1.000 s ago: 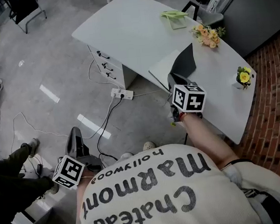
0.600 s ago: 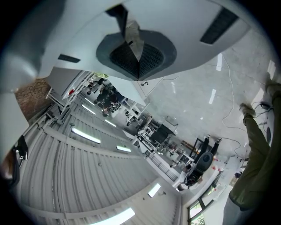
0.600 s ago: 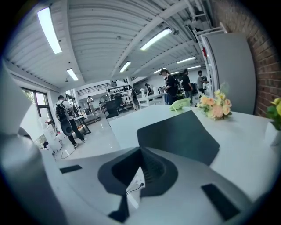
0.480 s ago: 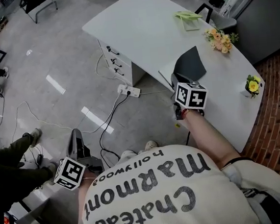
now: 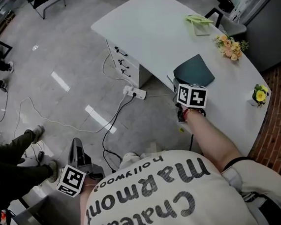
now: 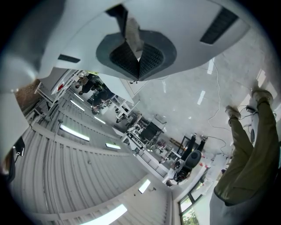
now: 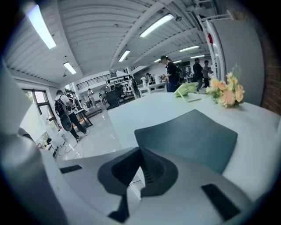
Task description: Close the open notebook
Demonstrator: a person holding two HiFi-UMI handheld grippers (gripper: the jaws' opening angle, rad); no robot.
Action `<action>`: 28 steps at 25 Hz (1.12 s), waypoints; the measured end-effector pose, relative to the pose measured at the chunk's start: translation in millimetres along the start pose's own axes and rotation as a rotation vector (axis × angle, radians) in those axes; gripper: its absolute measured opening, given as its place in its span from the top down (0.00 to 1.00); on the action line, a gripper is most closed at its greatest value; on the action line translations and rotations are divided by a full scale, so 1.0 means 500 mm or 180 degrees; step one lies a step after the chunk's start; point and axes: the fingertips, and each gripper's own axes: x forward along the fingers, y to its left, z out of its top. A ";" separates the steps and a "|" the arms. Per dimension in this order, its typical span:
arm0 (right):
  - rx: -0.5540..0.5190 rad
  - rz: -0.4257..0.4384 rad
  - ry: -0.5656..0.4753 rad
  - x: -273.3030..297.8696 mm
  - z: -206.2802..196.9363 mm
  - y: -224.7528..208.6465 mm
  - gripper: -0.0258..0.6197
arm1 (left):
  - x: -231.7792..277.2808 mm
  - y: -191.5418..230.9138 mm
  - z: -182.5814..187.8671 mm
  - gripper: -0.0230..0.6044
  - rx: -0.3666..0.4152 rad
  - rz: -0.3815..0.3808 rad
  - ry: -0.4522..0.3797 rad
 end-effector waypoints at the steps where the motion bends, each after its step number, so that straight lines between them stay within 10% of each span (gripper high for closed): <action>1: -0.0005 -0.0019 0.0018 0.005 -0.001 -0.001 0.96 | -0.001 0.001 0.002 0.96 0.0005 0.0006 -0.0007; 16: -0.0055 -0.0261 0.0154 0.023 -0.013 -0.005 0.96 | -0.011 0.018 0.013 0.96 0.0054 0.0002 0.0065; 28: 0.0701 0.0291 0.0342 -0.086 -0.136 0.159 0.96 | 0.051 -0.034 0.002 0.96 0.0320 -0.0566 0.0502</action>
